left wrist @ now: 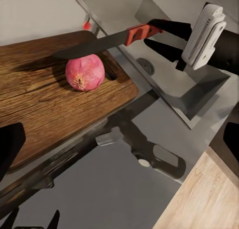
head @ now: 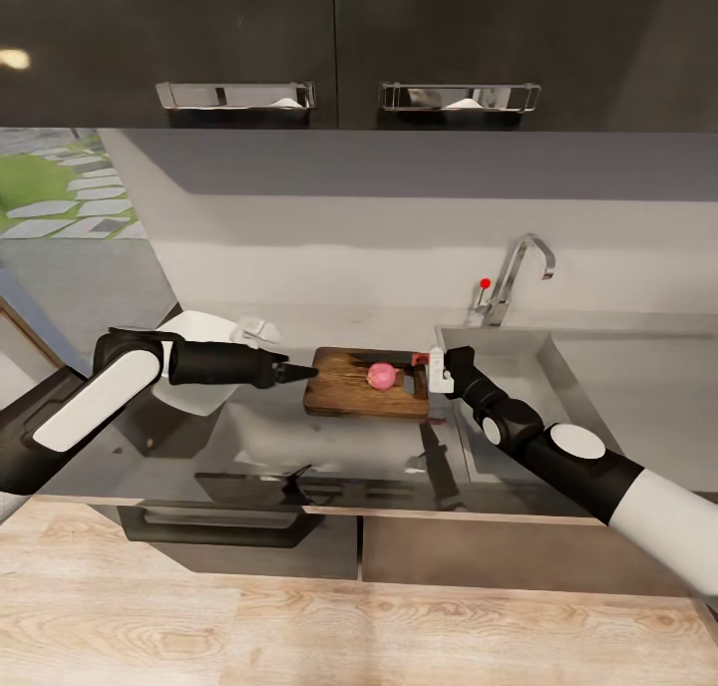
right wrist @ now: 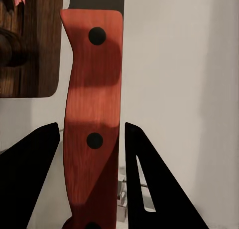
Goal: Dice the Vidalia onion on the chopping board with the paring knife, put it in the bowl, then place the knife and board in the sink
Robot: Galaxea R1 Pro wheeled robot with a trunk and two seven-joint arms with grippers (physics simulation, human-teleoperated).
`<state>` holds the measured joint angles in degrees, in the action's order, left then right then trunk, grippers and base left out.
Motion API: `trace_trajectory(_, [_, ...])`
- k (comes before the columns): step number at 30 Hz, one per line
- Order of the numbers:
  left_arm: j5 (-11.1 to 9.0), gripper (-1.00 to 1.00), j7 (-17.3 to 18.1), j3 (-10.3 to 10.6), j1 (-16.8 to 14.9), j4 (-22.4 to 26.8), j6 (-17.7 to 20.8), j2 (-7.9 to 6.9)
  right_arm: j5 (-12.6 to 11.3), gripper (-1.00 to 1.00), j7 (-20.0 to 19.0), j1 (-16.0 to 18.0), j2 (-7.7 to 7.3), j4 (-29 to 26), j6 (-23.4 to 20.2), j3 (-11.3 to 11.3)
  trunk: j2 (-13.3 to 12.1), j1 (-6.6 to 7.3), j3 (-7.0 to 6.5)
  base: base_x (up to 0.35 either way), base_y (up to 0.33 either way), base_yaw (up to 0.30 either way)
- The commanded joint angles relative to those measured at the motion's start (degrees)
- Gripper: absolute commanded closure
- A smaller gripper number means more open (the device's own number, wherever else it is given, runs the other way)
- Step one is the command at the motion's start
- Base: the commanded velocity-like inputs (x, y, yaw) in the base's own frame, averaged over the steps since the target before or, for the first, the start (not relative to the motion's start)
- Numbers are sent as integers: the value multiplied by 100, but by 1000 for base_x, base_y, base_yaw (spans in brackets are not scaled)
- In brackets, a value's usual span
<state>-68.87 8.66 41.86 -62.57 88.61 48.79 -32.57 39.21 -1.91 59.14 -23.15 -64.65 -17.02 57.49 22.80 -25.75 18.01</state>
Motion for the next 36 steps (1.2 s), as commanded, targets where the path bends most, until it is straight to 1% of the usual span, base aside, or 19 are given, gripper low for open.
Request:
trace_trajectory(1, [22, -100, 30, 11, -10, -1, 6, 1, 60, 100, -20, 10, -5, -13, -46, 22, 12, -4, 11, 0, 0, 0])
trace_trajectory(3, [22, -100, 25, 19, -10, 23, 12, 10, 60, 100, -20, 10, -5, -13, -48, 25, 12, -4, 11, 0, 0, 0])
trace_trajectory(5, [22, -100, 22, 38, -10, 195, 15, 8, 60, 100, -20, 10, -5, -13, -52, 26, 12, -4, 11, 0, 0, 0])
trace_trajectory(8, [22, -100, 22, 182, -10, 251, 13, 12, 60, 100, -20, 10, -5, -13, -54, 23, 12, -4, 11, 0, 0, 0])
trace_trajectory(11, [22, -100, 21, 273, -10, 264, 6, 13, 60, 100, -20, 10, -5, -13, -55, 19, 12, -4, 11, 0, 0, 0])
trace_trajectory(14, [22, -100, 21, 310, -10, 269, 0, 14, 60, 100, -20, 10, -5, -13, -55, 18, 12, -4, 11, 0, 0, 0])
trace_trajectory(18, [22, -100, 21, 346, -10, 271, -1, 43, 60, 100, -20, 10, -5, -7, -55, 17, 173, -91, 83, 0, 0, 0])
trace_trajectory(22, [22, -100, 21, 361, -10, 271, -2, 82, 60, 100, -20, 10, -5, -5, -57, 14, 173, -91, 83, 0, 0, 0])
trace_trajectory(23, [22, -100, 21, 365, -10, 276, -2, 125, 60, 100, -20, 10, -5, -4, -56, 14, 213, -113, 101, 0, 0, 0])
trace_trajectory(26, [22, -100, 21, 366, -10, 279, -2, 153, 60, 100, -20, 10, -5, -4, -56, 14, 333, -179, 155, 0, 0, 0])
trace_trajectory(36, [22, -100, 21, 363, -10, 279, -2, 159, 60, 100, -20, 10, -7, 21, -55, 17, 734, -399, 335, 0, 0, 0])
